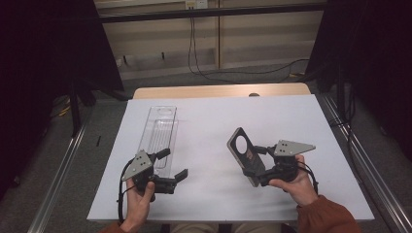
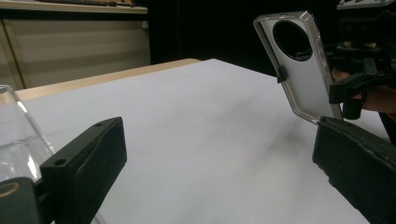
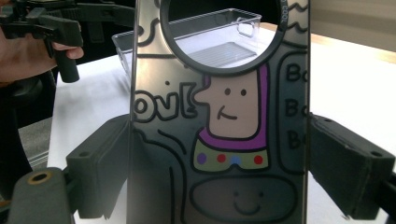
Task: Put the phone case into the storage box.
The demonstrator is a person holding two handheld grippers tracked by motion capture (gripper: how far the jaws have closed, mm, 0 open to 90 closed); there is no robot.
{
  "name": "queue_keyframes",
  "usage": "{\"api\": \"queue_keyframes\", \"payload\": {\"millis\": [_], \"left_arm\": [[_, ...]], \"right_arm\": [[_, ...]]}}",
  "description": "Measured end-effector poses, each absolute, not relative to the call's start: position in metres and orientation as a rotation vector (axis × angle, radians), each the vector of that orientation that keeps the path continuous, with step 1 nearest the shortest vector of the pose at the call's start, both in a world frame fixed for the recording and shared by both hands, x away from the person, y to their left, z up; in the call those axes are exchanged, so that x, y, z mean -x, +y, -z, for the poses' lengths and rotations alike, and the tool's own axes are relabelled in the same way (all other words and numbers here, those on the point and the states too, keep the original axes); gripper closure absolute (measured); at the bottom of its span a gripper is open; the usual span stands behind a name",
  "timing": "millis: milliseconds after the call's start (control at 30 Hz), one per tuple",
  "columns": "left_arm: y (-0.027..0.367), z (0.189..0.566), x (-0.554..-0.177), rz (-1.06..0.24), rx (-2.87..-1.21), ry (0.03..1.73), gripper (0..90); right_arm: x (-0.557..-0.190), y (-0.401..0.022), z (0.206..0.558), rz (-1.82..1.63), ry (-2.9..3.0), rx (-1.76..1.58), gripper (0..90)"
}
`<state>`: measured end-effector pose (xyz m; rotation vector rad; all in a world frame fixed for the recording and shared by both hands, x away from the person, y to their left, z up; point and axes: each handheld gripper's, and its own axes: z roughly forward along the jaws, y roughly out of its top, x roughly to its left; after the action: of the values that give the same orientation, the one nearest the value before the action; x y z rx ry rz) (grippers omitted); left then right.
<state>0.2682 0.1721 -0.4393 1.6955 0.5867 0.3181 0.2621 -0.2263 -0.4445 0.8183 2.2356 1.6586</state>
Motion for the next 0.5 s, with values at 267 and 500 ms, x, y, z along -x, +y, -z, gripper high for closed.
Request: {"api": "queue_keyframes", "payload": {"millis": [267,500], "left_arm": [[0.158,0.434,-0.272,-0.261,-1.707,0.528,3.0],[0.144,0.428,-0.274,-0.215,-1.69,0.466,2.9]], "right_arm": [[-0.261,-0.221,0.442,-1.685,2.246,-0.793,12.2],[-0.26,-0.218,0.441,-1.684,2.248,-0.784,12.1]]}}
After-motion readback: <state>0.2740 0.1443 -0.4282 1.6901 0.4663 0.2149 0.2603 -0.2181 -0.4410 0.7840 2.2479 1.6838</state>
